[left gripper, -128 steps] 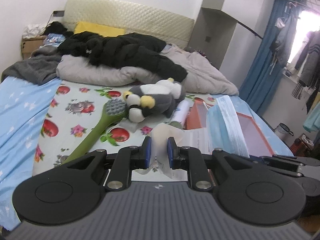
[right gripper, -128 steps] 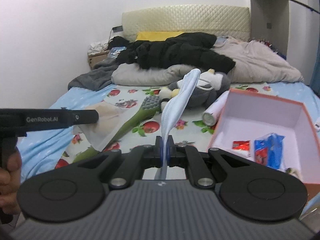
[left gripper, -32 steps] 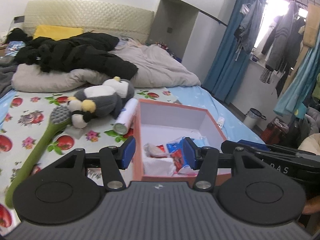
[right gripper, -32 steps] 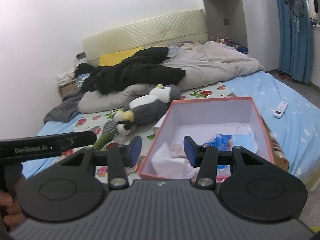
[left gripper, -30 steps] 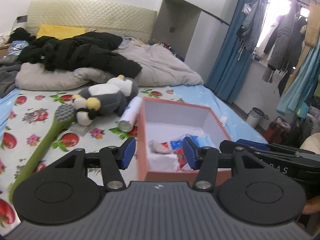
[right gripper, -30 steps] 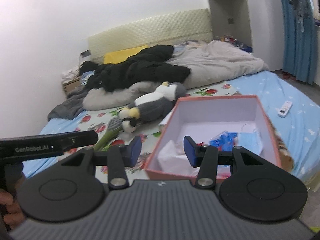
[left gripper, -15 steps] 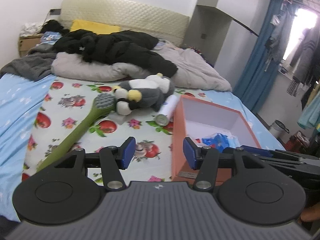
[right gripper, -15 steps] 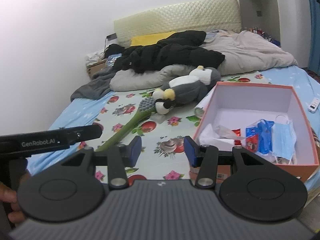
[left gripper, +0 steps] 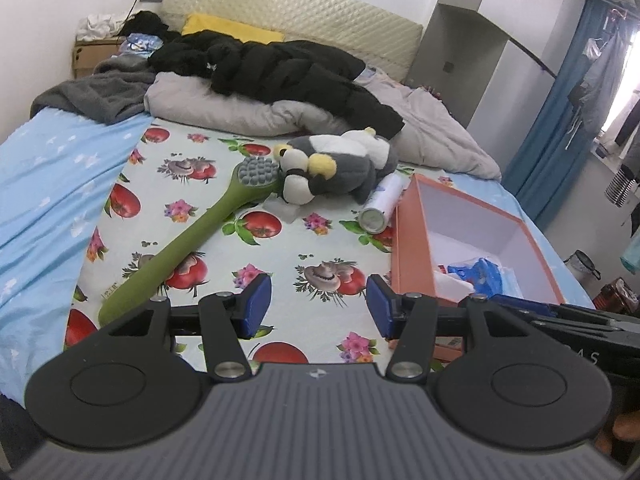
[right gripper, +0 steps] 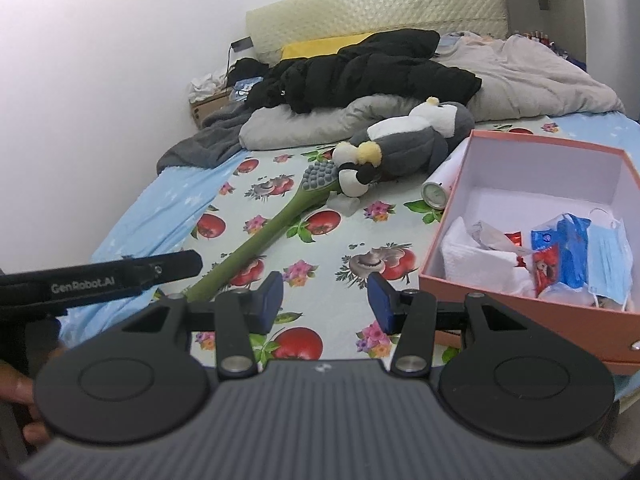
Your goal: Organize soft objects
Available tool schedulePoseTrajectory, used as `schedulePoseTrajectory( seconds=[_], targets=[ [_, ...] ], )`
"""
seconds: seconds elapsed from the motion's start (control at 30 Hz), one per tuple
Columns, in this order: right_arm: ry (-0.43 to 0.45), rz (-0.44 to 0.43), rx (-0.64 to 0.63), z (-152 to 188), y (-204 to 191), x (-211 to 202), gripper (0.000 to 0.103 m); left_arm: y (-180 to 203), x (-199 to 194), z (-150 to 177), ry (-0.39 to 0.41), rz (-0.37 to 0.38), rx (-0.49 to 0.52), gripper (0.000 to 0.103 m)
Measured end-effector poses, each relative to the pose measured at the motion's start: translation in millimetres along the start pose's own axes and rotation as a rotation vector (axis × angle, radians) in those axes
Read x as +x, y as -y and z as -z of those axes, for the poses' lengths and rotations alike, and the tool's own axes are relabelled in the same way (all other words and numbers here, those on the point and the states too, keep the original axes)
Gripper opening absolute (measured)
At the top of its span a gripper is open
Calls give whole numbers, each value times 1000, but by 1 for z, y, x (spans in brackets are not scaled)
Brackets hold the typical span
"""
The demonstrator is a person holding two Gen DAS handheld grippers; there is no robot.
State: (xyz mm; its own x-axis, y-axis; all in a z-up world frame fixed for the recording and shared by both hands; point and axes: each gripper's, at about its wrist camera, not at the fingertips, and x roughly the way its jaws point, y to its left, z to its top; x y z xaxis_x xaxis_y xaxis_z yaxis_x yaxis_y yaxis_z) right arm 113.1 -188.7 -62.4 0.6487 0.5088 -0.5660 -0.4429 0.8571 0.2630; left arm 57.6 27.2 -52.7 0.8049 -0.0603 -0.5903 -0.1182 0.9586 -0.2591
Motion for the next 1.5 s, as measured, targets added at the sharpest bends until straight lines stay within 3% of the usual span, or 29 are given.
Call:
schedulePoseTrajectory(
  seconds=[0.37, 0.73, 1.1, 1.5],
  targets=[
    [3, 3, -1, -17, 1, 62, 49, -24, 72, -6, -46, -41, -7, 59],
    [-45, 21, 30, -33, 14, 169, 49, -71, 171, -15, -107, -74, -35, 59],
    [-65, 56, 13, -44, 21, 256, 49, -104, 241, -32, -119, -74, -74, 58],
    [-74, 95, 46, -50, 30, 340, 49, -118, 297, -45, -122, -38, -56, 47]
  ],
)
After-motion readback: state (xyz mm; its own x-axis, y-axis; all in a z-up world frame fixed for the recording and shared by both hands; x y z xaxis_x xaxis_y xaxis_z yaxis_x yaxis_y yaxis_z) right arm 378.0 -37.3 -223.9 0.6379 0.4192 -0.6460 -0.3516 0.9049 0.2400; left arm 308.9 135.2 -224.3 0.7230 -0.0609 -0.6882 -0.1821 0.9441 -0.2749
